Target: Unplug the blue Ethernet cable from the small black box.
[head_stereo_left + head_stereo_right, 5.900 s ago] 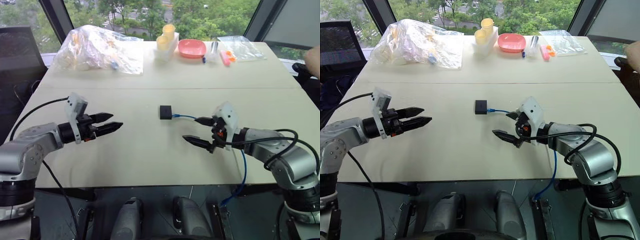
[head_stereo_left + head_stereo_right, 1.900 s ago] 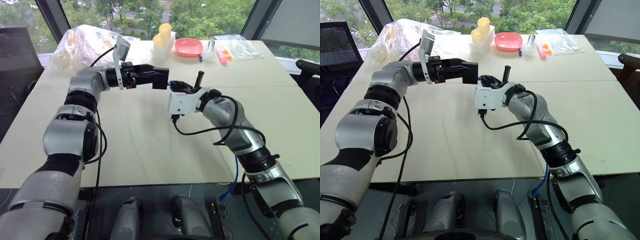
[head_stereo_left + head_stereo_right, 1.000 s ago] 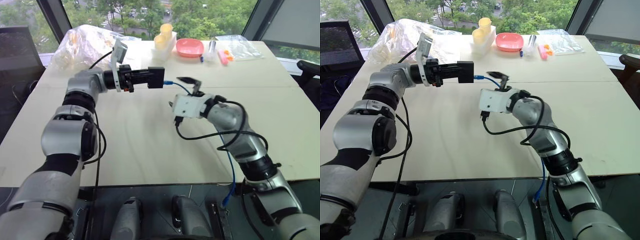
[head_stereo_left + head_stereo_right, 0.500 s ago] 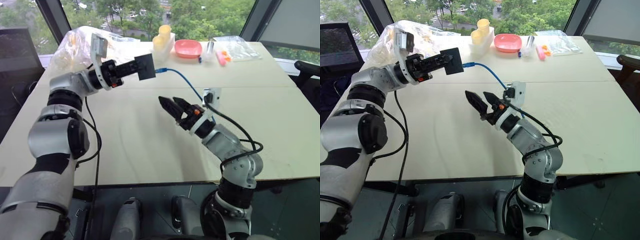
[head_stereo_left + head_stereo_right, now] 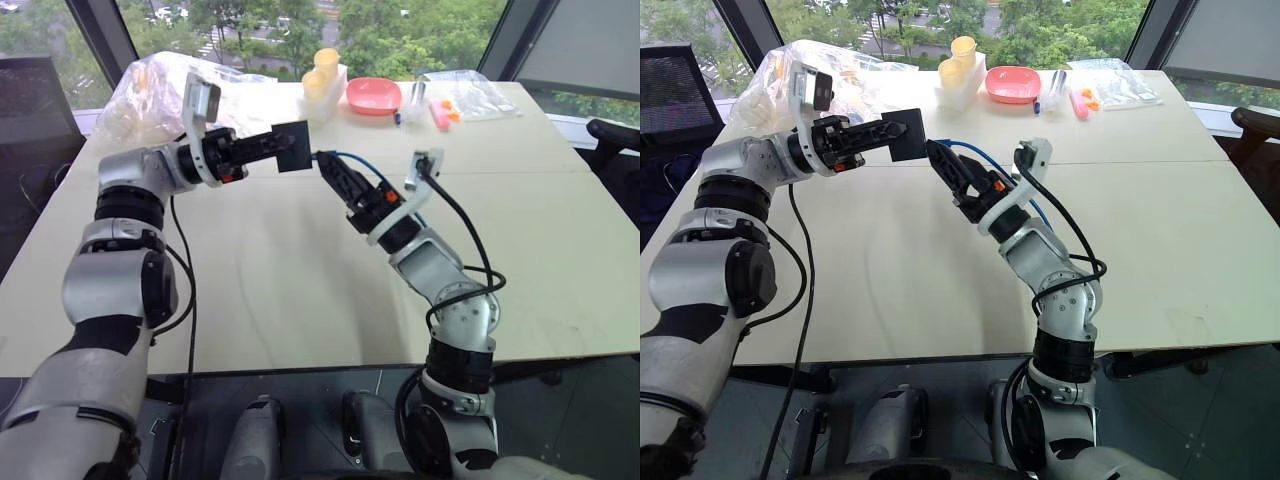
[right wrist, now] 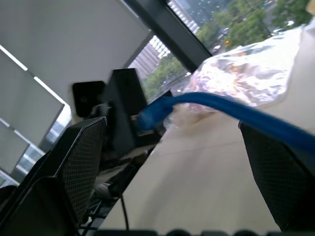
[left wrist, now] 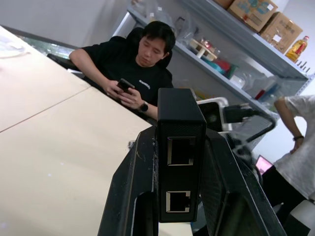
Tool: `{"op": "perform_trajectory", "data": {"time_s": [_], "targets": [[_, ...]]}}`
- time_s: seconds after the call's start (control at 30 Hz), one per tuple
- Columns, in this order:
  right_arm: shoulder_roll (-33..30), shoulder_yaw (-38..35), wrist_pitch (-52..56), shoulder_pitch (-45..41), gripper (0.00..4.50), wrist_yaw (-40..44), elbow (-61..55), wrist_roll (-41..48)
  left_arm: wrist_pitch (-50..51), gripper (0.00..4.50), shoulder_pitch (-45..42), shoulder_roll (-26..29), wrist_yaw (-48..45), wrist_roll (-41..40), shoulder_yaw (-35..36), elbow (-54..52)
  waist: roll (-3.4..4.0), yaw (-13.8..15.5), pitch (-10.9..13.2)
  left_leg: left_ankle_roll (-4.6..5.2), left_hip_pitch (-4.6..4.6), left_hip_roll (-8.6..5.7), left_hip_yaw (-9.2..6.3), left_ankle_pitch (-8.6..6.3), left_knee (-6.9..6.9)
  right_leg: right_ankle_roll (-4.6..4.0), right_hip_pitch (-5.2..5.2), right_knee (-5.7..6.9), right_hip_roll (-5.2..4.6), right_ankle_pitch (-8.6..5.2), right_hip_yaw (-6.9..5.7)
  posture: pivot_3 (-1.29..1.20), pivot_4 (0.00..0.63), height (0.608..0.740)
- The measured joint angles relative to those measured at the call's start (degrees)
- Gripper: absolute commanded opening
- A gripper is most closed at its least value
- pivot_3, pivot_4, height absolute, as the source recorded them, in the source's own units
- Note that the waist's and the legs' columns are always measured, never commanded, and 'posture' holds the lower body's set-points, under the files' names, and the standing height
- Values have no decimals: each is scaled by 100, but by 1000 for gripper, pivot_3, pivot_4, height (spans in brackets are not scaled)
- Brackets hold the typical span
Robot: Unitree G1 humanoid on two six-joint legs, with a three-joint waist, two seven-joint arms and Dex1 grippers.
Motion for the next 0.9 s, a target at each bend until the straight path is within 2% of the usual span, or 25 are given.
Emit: {"op": "perform_trajectory", "data": {"time_s": [0.6,0.67,0.73,0.9], "targets": [[-8,295,-325,-4,4480,-101,33,276,134,532,126,-50,-19,-129,-45,-177,0,7,0,0,-2,0,-1,0,1,0,0,-2,0,0,0,0,150,740],[-8,314,-336,-4,3967,-99,33,318,181,532,126,-50,-19,-130,-41,-177,0,7,0,0,-2,0,-2,0,1,0,0,-2,0,0,0,0,150,740],[-8,333,-347,-4,3230,-98,33,371,268,532,125,-49,-19,-137,-38,-176,0,7,0,0,-2,0,-2,0,1,0,0,-2,0,0,0,0,150,740],[-9,256,-429,-1,729,-122,90,408,422,532,122,-38,-64,-305,-22,-179,0,7,0,0,-2,1,-2,0,1,0,0,-3,0,0,0,0,150,740]]}}
